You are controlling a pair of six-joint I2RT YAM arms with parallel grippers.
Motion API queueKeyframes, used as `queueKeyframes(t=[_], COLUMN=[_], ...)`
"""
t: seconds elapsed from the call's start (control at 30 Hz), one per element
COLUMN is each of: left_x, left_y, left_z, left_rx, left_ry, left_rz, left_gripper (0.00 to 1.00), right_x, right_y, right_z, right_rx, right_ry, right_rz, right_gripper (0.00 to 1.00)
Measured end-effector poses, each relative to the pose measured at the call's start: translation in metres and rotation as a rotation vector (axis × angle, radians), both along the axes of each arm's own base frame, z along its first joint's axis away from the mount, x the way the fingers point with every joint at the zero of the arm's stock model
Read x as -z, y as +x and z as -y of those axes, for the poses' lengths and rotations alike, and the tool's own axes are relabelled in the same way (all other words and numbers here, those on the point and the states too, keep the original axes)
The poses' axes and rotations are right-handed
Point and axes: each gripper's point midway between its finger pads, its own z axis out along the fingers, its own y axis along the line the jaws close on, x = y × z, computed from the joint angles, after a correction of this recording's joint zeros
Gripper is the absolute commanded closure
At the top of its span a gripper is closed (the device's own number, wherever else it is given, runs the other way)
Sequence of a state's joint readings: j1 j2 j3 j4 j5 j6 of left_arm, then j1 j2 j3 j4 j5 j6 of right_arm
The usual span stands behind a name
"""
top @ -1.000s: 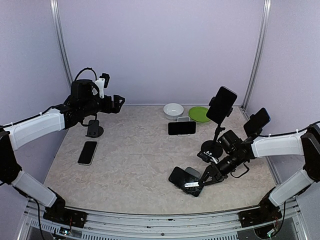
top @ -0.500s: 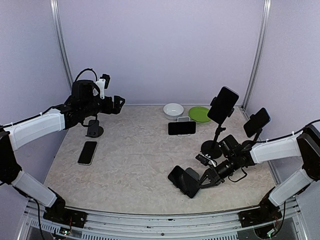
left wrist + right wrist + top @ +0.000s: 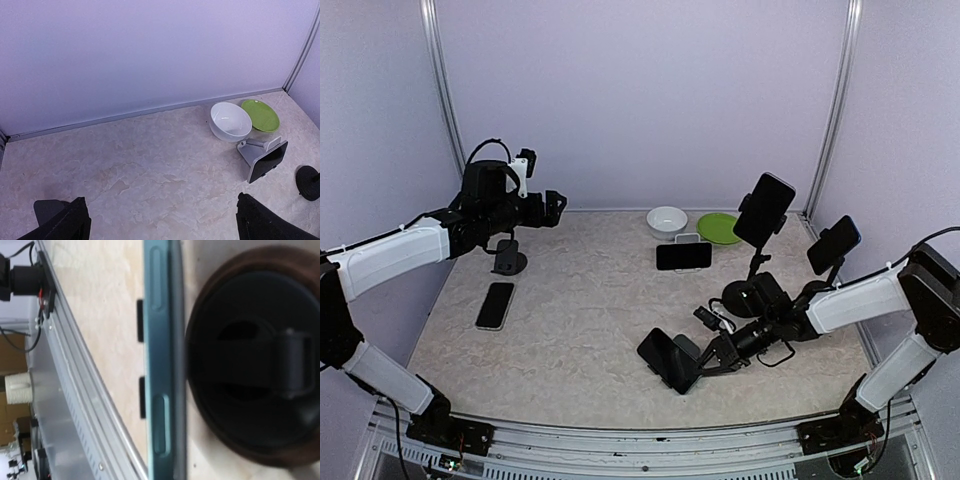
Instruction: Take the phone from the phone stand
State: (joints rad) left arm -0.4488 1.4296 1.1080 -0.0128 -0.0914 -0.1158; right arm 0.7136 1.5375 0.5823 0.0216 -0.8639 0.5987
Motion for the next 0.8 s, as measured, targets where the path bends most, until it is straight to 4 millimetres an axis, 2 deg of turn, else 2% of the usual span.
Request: queueKeyframes(t=[0.27, 0.47, 0.63, 0.8], left_x=[0.003, 0.004, -0.005, -0.008], left_y=[0.001, -0.008, -0.018, -0.029], left_z=[-0.016, -0.027, -0.027, -0.017], left_rx=[-0.088, -0.121, -0.112, -0.055], left_ry=[-0.086, -0.173, -0.246, -0.33], left_rz=[-0.033, -0.029, -0.016, -0.03], left_gripper=[0.01, 0.01, 0.01, 0.01], right_x=[-0.018, -0.033, -0.054, -0.076], right_y=[0.017, 0.024, 0.028, 0.036], right_z=[0.003, 0.009, 0.011, 0.006], right_rx=[0.093, 0.137, 0.17, 0.194], right_ry=[-0.019, -0.024, 0.015, 0.061], right_rz=[0.106, 0.172, 0.232, 0.301], right_gripper=[1.0, 1.0, 1.0, 1.0])
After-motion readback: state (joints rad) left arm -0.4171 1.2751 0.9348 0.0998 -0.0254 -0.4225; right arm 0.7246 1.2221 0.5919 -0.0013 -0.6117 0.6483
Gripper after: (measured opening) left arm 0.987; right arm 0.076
